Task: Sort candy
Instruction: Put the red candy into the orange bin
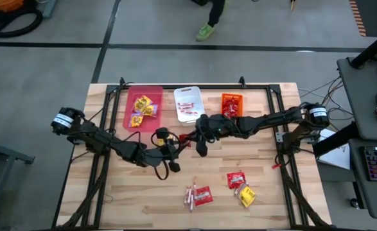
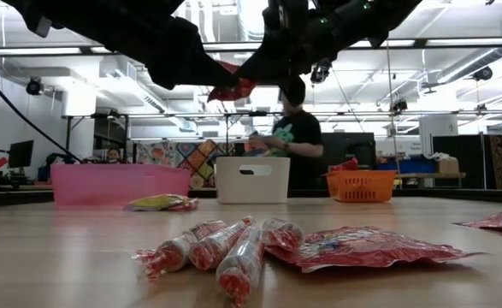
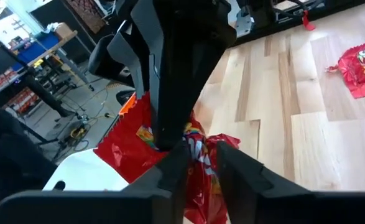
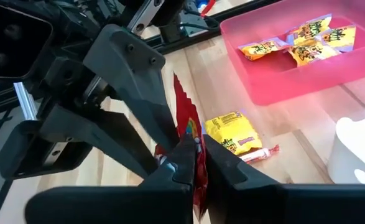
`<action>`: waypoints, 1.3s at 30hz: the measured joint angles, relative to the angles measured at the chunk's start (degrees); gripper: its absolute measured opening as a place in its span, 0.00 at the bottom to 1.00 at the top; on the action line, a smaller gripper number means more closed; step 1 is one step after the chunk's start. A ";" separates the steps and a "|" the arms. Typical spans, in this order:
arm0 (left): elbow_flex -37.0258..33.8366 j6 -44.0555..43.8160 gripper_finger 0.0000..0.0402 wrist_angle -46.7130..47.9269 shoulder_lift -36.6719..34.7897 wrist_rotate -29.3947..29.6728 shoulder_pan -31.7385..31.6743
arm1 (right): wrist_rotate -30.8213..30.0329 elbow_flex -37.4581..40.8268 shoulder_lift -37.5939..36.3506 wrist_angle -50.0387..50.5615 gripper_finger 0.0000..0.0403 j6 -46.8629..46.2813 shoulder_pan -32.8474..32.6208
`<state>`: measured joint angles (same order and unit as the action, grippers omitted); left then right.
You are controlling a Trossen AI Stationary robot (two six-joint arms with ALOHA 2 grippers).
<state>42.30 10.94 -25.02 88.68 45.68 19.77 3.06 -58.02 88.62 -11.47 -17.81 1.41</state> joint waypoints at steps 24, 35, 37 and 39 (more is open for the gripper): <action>-14.46 -15.36 0.21 0.90 -20.97 -2.28 -0.71 | -19.74 -2.86 -6.86 48.26 0.02 -4.07 23.00; -21.81 -19.85 0.17 1.05 -31.08 -7.64 -0.74 | -16.01 -0.41 -6.71 51.32 0.02 -1.81 32.37; -22.12 -20.12 0.17 1.12 -31.39 -7.64 -0.74 | -14.57 -0.39 -6.71 50.86 0.03 -1.55 32.41; -22.34 -20.61 0.17 1.24 -31.71 -7.63 -0.74 | -11.15 -0.36 -6.71 50.20 0.05 -0.46 32.48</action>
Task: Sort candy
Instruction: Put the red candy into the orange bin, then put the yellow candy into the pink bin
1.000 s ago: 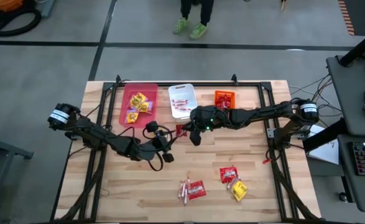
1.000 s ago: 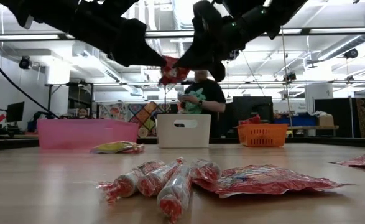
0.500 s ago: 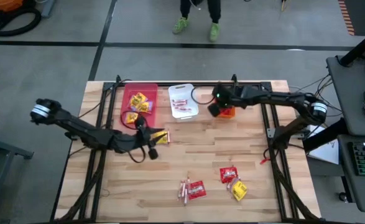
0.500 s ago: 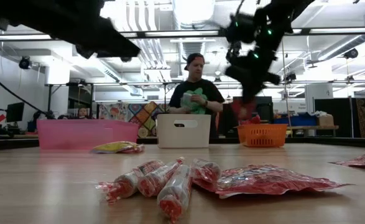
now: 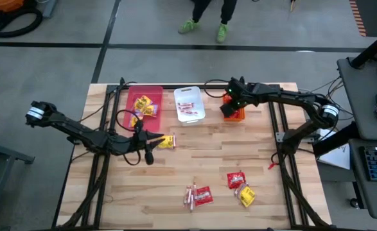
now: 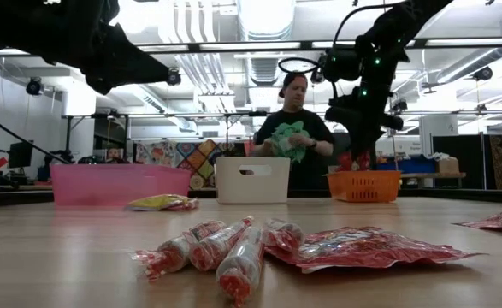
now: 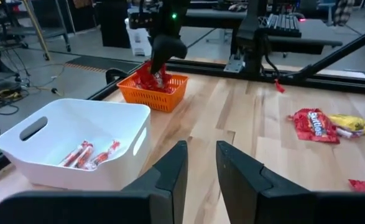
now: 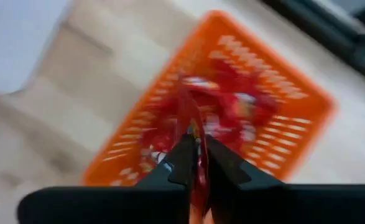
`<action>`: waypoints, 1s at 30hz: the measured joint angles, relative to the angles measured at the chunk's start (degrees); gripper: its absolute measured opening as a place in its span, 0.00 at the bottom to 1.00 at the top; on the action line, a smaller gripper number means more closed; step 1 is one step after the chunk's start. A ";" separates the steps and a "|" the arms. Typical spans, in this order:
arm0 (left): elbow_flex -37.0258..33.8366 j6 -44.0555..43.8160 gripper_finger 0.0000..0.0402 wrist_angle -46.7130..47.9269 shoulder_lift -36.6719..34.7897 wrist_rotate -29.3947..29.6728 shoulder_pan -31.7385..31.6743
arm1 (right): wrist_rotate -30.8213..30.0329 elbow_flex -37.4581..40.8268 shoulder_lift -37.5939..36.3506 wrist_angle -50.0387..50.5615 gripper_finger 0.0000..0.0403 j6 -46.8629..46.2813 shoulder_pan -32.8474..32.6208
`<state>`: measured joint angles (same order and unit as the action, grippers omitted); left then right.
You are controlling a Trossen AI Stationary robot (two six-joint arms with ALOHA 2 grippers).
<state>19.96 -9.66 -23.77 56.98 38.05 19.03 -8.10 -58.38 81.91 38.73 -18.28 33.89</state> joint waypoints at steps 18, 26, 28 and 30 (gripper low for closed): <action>0.41 -7.60 0.41 8.59 9.55 -4.77 0.02 | 1.27 -4.08 -0.93 4.87 0.29 0.28 0.66; 4.56 -5.48 0.45 8.48 22.22 -4.67 0.02 | -0.90 -11.20 -1.16 10.51 0.29 0.27 0.14; 5.72 -5.48 0.45 9.39 25.03 -4.07 0.02 | -0.54 -12.60 -1.16 10.73 0.29 0.26 -0.70; 7.09 -6.33 0.45 11.96 27.13 -2.53 0.02 | 0.92 -14.41 -1.21 11.90 0.29 0.32 -1.84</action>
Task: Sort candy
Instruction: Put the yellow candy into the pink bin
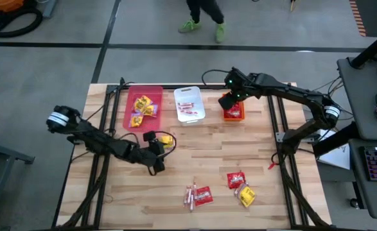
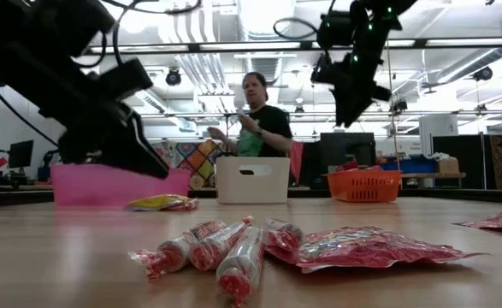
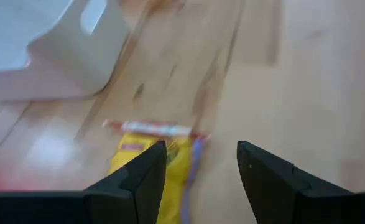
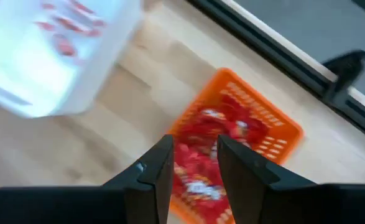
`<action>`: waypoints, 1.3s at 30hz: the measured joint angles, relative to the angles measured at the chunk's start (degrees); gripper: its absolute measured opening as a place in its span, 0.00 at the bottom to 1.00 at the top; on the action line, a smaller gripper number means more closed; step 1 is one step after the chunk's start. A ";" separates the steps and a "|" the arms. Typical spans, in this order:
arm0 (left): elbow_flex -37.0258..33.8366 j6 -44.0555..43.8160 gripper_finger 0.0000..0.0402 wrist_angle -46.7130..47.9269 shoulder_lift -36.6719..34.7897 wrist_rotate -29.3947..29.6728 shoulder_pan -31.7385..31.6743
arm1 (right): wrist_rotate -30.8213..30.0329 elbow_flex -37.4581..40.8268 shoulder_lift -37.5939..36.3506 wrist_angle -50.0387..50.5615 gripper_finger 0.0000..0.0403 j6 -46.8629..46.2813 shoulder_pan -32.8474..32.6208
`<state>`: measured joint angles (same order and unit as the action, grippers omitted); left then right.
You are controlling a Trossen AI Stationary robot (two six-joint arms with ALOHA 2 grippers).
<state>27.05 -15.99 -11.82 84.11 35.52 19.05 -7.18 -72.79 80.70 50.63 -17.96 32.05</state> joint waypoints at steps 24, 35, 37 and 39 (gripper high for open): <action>3.25 -1.00 0.45 3.20 11.29 7.21 -1.37 | -0.34 1.72 -2.68 -6.77 0.28 -1.60 -27.26; 3.40 -2.60 0.25 2.06 12.67 4.26 -2.34 | -0.45 2.95 -2.68 -8.12 0.28 -1.60 -27.82; 3.40 -2.52 0.18 2.23 12.47 3.83 -2.34 | -0.43 3.27 -2.68 -8.26 0.28 -1.60 -27.81; 3.36 -2.44 0.10 2.40 12.21 3.28 -2.36 | -0.41 4.09 -2.68 -9.10 0.28 -1.58 -27.82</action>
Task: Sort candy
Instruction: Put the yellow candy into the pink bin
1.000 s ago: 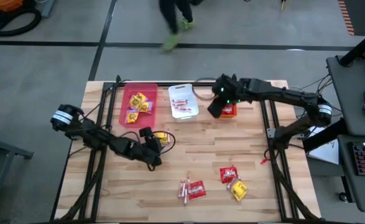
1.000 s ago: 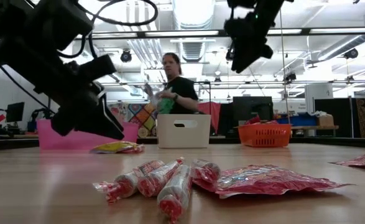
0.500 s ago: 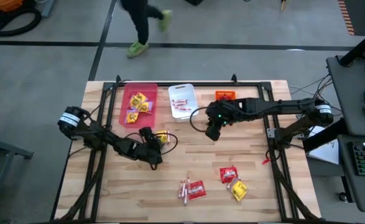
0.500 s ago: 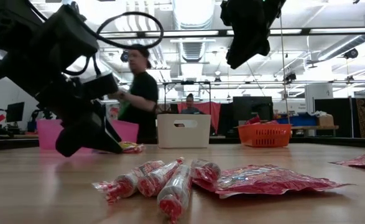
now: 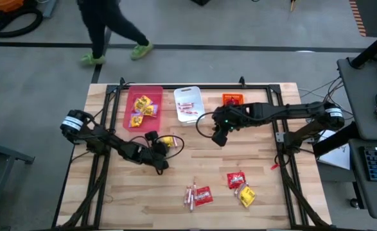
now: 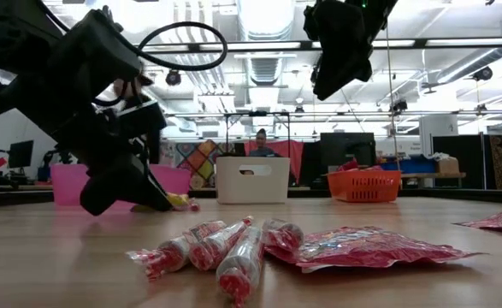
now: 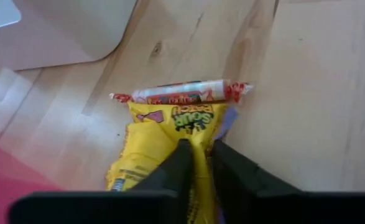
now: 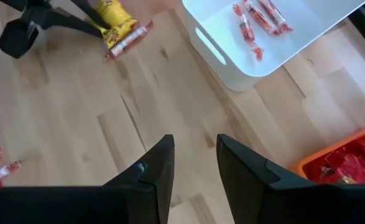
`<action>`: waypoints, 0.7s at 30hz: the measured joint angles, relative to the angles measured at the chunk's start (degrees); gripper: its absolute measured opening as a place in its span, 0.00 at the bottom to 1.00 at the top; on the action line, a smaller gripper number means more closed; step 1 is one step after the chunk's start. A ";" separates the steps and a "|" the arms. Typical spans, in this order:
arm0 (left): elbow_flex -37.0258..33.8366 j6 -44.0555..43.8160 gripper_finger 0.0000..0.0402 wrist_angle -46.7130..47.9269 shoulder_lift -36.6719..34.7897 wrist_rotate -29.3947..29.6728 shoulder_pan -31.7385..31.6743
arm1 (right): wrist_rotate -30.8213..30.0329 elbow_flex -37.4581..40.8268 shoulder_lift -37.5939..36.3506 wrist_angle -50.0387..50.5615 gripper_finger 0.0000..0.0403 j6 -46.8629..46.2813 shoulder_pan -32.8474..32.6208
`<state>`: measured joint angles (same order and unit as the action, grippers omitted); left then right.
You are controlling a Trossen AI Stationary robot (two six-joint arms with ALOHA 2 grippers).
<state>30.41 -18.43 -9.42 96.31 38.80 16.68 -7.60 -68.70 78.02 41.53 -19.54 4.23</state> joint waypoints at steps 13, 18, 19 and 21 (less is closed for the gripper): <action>-0.24 1.38 0.00 1.83 -11.51 -6.39 1.54 | 2.76 11.00 0.06 -29.47 0.25 6.81 -0.81; -0.23 2.88 0.00 4.22 -21.23 -8.00 1.54 | 5.01 21.16 3.00 -67.24 0.23 14.58 -1.10; -0.22 2.80 0.00 5.73 -23.31 -8.04 1.54 | 4.94 22.49 4.24 -75.59 0.23 14.95 -0.85; -0.22 2.24 0.00 8.56 -27.58 -7.88 1.54 | 4.58 23.90 6.80 -88.03 0.21 16.61 -0.37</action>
<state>30.20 -16.19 -0.86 68.73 30.93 18.22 -3.01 -44.80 84.82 -46.50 -2.93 3.86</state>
